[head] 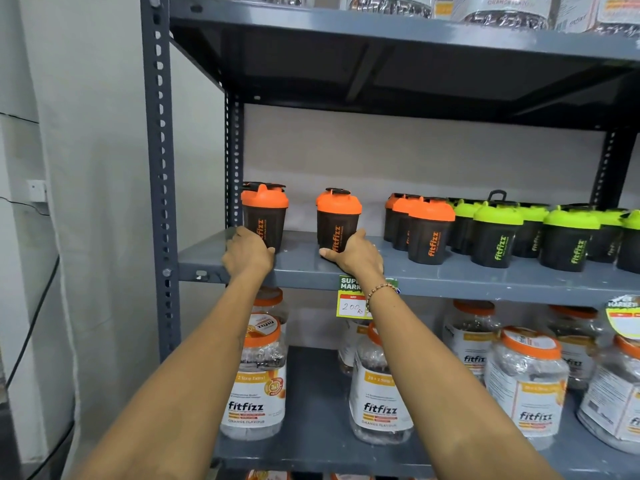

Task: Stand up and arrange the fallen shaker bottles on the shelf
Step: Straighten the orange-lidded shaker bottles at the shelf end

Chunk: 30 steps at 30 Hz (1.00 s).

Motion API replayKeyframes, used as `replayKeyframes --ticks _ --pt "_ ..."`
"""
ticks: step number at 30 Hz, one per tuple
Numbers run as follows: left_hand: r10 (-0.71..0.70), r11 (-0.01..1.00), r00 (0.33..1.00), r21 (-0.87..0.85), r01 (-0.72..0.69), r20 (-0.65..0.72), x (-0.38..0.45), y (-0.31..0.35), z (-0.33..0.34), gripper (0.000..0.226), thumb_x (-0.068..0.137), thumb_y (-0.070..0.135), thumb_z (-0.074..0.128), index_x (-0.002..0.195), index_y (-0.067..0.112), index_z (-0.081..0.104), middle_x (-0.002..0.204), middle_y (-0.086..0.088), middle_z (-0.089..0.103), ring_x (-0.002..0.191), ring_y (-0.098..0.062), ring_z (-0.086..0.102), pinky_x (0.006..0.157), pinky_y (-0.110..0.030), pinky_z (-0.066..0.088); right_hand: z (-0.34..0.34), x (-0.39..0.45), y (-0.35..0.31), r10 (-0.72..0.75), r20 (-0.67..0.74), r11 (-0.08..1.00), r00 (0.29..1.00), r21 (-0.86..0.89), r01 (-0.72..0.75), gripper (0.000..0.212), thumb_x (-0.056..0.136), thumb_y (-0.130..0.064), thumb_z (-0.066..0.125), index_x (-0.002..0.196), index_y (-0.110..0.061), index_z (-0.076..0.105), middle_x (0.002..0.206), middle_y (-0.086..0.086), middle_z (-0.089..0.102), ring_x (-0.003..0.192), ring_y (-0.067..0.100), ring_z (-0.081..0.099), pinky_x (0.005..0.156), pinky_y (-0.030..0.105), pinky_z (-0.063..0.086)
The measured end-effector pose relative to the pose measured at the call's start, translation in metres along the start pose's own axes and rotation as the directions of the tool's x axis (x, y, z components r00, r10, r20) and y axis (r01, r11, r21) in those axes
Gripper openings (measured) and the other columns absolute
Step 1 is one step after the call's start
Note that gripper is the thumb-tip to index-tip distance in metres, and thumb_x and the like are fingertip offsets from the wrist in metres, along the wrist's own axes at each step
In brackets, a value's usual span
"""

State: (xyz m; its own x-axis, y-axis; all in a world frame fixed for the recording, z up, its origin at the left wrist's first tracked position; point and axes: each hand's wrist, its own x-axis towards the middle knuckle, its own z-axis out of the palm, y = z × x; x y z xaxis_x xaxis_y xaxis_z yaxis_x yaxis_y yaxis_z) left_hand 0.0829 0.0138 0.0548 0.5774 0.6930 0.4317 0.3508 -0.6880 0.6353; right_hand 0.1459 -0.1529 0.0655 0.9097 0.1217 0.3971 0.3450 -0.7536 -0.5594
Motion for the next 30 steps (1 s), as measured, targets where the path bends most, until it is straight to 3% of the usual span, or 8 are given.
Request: replayKeyframes --ticks 10,18,30 --pt "-0.123 0.989 0.991 -0.084 0.118 -0.057 0.011 -0.001 -0.016 0.061 0.086 0.013 0.066 0.133 -0.007 0.033 0.137 -0.026 0.042 0.128 -0.038 0.039 0.099 -0.047 0.041 0.002 0.004 0.004 0.013 -0.01 1.0 1.0 0.019 -0.013 0.077 0.073 -0.058 0.069 0.121 -0.006 0.039 0.122 0.017 0.061 0.115 0.036 0.056 0.087 0.045 0.047" --pt "0.008 1.0 1.0 0.024 -0.008 0.002 0.012 -0.004 -0.007 0.065 0.085 0.029 0.069 0.13 -0.005 0.037 0.13 -0.024 0.05 0.123 -0.036 0.042 0.097 -0.043 0.041 0.004 0.005 0.004 0.016 -0.026 1.0 1.0 0.007 -0.016 0.075 0.073 -0.057 0.069 0.12 -0.005 0.04 0.12 0.017 0.061 0.114 0.037 0.056 0.085 0.043 0.047" --pt "0.011 0.998 1.0 0.064 -0.01 -0.013 0.013 -0.007 -0.004 0.063 0.085 0.031 0.067 0.131 -0.004 0.039 0.13 -0.023 0.051 0.122 -0.035 0.044 0.097 -0.043 0.042 0.004 0.003 0.003 0.023 -0.039 1.0 0.999 0.013 -0.023 0.075 0.073 -0.056 0.069 0.12 -0.005 0.041 0.121 0.018 0.061 0.114 0.037 0.056 0.085 0.044 0.048"
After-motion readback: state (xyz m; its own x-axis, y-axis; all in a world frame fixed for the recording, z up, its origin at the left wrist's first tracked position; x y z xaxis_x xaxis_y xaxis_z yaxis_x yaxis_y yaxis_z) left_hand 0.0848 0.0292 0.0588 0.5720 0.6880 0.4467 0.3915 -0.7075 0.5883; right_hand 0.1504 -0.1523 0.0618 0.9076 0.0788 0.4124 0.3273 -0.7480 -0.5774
